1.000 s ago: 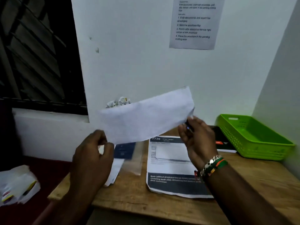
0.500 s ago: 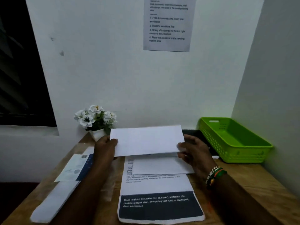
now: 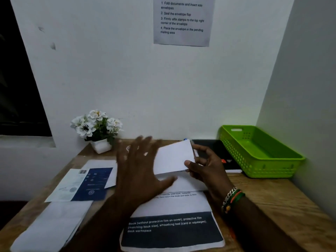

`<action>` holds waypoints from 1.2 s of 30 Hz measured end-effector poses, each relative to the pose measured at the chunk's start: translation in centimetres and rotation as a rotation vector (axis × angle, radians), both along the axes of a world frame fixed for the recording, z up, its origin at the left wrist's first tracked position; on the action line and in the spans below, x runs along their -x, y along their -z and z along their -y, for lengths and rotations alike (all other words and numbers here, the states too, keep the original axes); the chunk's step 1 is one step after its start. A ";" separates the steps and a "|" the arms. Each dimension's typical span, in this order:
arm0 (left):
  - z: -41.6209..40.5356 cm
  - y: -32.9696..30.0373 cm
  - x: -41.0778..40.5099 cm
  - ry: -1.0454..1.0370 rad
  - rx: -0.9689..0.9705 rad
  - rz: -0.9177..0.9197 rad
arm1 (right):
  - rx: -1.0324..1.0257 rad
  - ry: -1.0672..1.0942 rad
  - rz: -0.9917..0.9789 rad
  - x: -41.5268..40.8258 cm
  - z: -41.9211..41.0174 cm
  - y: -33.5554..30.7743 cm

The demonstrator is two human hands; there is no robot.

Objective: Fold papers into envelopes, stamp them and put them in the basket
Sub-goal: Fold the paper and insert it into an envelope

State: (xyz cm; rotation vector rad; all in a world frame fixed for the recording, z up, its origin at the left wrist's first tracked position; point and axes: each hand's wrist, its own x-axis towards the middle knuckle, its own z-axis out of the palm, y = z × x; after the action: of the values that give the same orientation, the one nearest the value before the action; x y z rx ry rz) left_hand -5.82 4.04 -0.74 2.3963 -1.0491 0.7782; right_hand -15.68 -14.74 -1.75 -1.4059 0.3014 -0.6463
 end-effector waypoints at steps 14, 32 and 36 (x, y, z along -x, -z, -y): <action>1.7 1.8 -3.3 0.237 -0.010 -0.145 | -0.031 -0.154 -0.028 0.3 -0.9 0.0; 1.8 2.0 -2.4 0.239 -0.067 -0.126 | -0.060 -0.139 0.030 0.2 -0.4 0.0; 1.8 1.8 -2.5 0.251 -0.057 -0.130 | -0.085 -0.151 0.034 0.3 -0.4 -0.2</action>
State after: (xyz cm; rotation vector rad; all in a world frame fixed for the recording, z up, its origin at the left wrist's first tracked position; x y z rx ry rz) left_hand -3.36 2.20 -2.53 2.2672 -1.3002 0.5045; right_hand -15.98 -14.31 -1.55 -1.3211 0.1913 -0.5271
